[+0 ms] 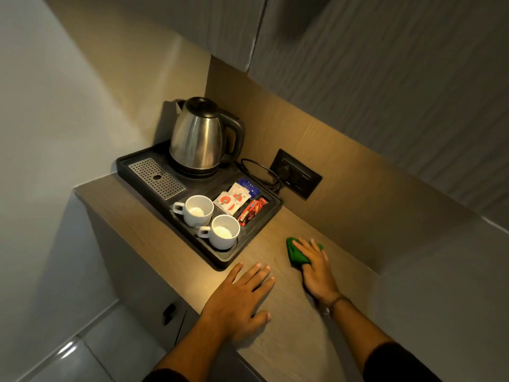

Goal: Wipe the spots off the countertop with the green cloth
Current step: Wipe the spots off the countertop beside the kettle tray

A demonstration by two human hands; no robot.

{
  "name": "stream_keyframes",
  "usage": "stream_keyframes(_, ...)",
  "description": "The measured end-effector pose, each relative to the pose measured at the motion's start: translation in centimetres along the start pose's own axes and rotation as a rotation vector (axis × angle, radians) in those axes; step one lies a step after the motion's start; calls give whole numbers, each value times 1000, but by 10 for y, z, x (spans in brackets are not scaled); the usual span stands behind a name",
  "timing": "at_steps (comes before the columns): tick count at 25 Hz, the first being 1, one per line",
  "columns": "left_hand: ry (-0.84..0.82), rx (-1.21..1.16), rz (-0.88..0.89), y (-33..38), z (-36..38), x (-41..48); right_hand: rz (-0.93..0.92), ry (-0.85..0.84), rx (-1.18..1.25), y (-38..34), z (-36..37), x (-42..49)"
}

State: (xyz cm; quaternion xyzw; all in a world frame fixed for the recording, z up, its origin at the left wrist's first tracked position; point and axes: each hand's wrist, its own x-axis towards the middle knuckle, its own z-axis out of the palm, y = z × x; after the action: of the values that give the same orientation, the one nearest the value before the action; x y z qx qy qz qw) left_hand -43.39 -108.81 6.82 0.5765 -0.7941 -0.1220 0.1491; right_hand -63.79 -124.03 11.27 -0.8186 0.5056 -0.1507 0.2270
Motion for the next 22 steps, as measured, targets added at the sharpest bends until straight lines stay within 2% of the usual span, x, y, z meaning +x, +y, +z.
stream_keyframes(2,1,2,6,0,0,0,-94,-67,5,-14,13,-3)
stream_keyframes(4,22,-1,8,-1,1,0,-229,-125,-58,7,18,-35)
stream_keyframes(6,35,2,16,-2,2,0,-276,-111,-60,37,6,-72)
stream_keyframes(9,48,4,14,-2,3,-1,-160,-52,-40,49,-12,-57)
stream_keyframes(11,46,11,18,-2,3,-1,2,14,-27,22,-8,-25)
stream_keyframes(12,47,16,18,-3,3,-1,25,10,-14,5,-2,-19)
stream_keyframes(15,40,27,18,-3,5,-2,-162,-75,-40,-1,22,-64)
stream_keyframes(16,42,23,14,-3,6,-1,-196,-102,-63,11,25,-94)
stream_keyframes(18,34,10,17,-4,6,0,-180,-48,-56,37,11,-138)
stream_keyframes(20,35,6,24,-5,5,0,-85,19,-41,49,-8,-130)
stream_keyframes(22,17,6,25,-7,6,-1,108,126,-36,36,-13,-101)
